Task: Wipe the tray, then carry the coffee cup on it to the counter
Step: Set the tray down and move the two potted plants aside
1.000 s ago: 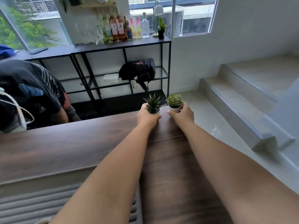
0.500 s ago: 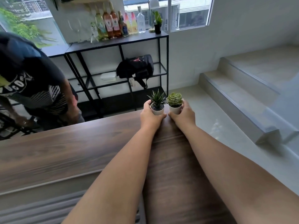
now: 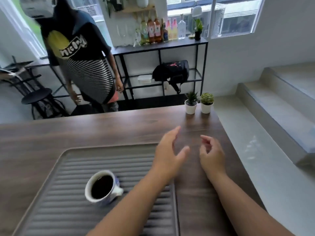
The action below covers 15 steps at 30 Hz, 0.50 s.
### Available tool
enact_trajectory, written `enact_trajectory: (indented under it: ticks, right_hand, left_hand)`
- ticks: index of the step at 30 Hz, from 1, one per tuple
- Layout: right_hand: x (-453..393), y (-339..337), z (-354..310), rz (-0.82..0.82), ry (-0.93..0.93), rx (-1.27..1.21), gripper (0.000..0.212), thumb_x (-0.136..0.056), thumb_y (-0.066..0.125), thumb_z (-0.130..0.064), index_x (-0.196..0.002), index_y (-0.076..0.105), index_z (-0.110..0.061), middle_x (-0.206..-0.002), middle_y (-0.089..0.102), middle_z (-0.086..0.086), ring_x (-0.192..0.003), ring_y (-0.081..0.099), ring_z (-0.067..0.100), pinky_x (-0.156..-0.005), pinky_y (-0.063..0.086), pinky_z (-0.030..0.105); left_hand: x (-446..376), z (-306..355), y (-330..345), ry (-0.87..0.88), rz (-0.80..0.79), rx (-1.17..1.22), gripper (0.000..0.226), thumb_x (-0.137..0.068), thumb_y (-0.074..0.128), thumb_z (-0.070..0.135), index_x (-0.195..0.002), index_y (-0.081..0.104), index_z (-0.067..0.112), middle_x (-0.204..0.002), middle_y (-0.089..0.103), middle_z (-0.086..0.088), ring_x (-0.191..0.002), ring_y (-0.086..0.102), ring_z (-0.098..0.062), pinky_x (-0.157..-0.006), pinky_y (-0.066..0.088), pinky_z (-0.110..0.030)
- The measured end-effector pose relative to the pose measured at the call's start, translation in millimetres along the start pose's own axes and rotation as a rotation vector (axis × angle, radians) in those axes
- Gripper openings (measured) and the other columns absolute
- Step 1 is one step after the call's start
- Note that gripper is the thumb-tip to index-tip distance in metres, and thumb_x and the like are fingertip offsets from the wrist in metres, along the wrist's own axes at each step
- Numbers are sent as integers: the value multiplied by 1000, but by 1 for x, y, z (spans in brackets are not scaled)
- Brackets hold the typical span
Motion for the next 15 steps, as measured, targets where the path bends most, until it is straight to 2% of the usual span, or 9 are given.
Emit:
enact_trajectory:
  ticks: [2,4,7,10,12,13,15]
  right_hand:
    - [30,-5,-6,-28,-55,24,28,-82,60,-1,-96,66,-25,-86,68,5,-72,59,15,-67,42,16]
    - [59,-5,-7,-113,-64,22,28,-83,61,-2,-91,64,-29,-72,66,5,-64,57,17,-61,41,16]
    - [102,-4,-14,-251,-98,58,28,-84,61,-7,-92,63,-33,-67,66,2,-68,58,16,-62,44,19]
    - [141,-1,-25,-360,-163,152,26,-85,63,-15,-96,60,-38,-66,62,-7,-71,56,14,-63,42,15]
    - [163,0,-34,-396,-211,210,23,-84,66,-24,-100,58,-40,-70,60,-14,-70,54,9,-65,40,14]
    - [173,-1,-38,-398,-238,243,22,-83,65,-34,-103,57,-40,-75,60,-17,-73,53,7,-68,41,18]
    - [186,-3,-40,-405,-243,322,45,-74,58,-60,-112,57,-37,-87,61,-16,-82,54,12,-77,43,30]
  left_hand:
    - [69,6,-26,73,-19,16,56,-84,66,26,-137,49,25,-135,53,10,-126,50,-3,-105,41,-21]
    - [127,-6,-66,114,50,-45,48,-85,64,27,-132,55,28,-130,57,15,-122,55,-7,-100,43,-19]
    - [192,-41,-147,100,295,-190,35,-84,62,29,-119,61,34,-115,62,17,-104,62,-6,-90,48,-19]
    - [237,-82,-223,-37,519,-320,29,-82,54,38,-110,59,40,-106,61,11,-97,60,-8,-88,46,-20]
    - [257,-112,-263,-163,590,-506,37,-80,48,42,-112,61,28,-106,61,-1,-100,59,-21,-94,40,-31]
    - [264,-129,-281,-243,604,-600,47,-78,46,45,-113,63,18,-108,61,-8,-103,58,-29,-95,37,-38]
    - [277,-160,-306,-409,585,-690,67,-74,41,54,-118,61,7,-116,61,-17,-114,53,-37,-100,33,-48]
Point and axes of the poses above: each hand's wrist, its own x-axis away from the middle knuckle, its own y-axis out of the palm, z = x × y, the point moved 8 cm from there along -x, towards the middle knuckle
